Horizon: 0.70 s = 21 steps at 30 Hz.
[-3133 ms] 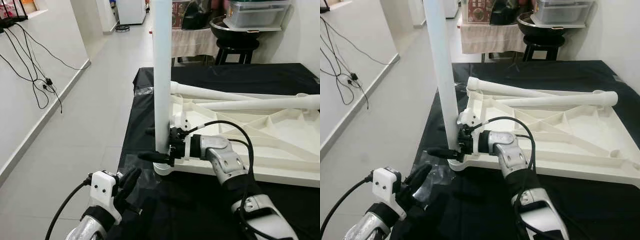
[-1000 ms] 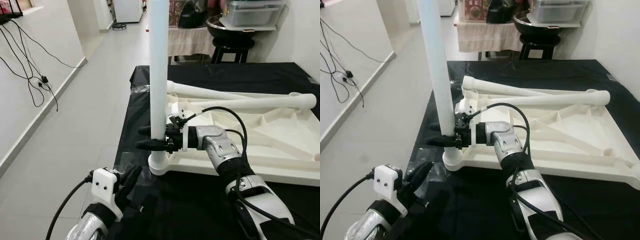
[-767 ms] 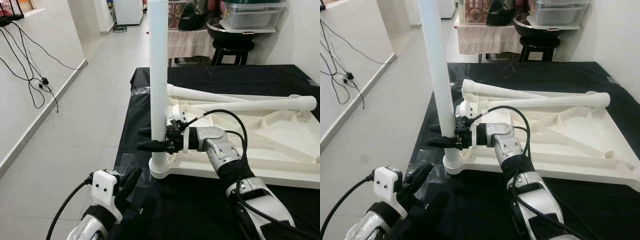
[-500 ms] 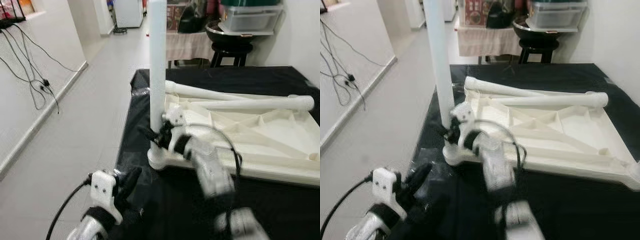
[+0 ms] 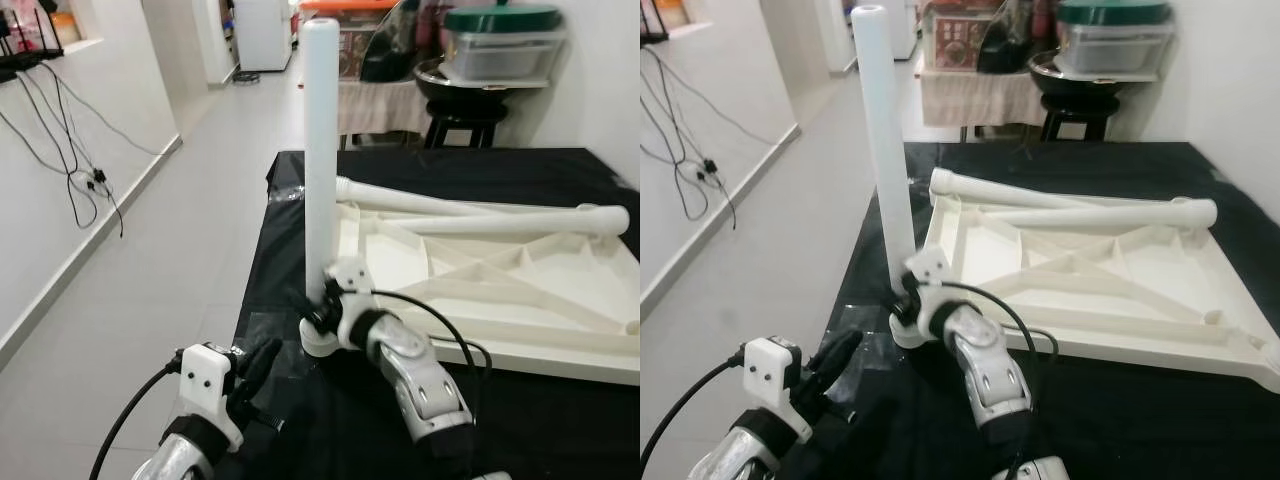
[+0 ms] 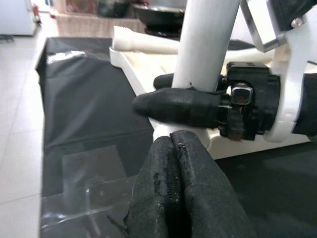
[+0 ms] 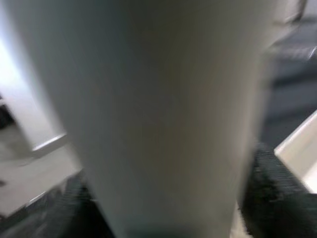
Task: Building children table
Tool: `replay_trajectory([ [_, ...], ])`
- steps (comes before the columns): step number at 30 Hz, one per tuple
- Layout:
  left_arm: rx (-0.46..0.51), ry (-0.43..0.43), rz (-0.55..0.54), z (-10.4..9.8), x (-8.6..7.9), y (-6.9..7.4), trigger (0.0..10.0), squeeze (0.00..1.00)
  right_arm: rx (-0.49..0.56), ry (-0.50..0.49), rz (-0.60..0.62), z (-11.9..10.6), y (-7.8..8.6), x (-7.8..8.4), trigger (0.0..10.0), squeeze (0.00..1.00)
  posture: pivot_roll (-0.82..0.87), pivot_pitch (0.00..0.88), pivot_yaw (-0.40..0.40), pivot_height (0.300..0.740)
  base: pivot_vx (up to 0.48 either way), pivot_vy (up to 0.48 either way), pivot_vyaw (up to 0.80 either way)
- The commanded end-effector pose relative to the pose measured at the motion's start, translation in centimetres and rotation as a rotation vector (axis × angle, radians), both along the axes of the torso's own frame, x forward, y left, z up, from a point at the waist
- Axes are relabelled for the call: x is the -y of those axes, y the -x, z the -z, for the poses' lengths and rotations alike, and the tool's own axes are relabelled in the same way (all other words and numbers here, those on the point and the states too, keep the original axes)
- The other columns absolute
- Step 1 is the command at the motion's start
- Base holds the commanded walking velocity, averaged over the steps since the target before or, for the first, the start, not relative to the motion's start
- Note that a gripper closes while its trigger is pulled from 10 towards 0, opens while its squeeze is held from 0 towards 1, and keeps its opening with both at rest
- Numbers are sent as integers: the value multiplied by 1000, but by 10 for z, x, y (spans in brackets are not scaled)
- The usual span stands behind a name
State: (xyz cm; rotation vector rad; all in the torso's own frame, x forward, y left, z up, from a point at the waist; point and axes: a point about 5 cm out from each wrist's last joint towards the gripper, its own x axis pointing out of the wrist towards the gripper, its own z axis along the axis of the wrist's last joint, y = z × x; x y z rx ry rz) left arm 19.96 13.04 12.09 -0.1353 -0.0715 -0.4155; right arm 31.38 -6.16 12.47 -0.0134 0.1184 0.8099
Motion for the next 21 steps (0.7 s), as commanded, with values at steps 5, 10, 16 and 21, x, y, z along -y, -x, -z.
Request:
replay_trajectory([
  [5, -6, -7, 3, 2, 0, -1, 10000, 0, 101, -101, -311, -43, -10, -10, 10000, 612, 2, 49, 15, 740, 0, 0, 0],
  [10, -6, -8, 3, 3, 1, -3, 10000, 0, 131, -4, -646, -56, -19, -6, 10000, 0, 13, 38, 14, 740, 0, 0, 0],
  [16, -8, -10, 2, 4, 0, -3, 10000, 0, 35, 16, -745, -50, -25, -8, 10000, 0, 19, 34, 16, 740, 0, 0, 0],
  [21, -9, -10, 3, 4, 1, -3, 10000, 0, 21, 8, -715, -47, -29, -9, 0, 0, 23, 32, 16, 740, 0, 0, 0],
])
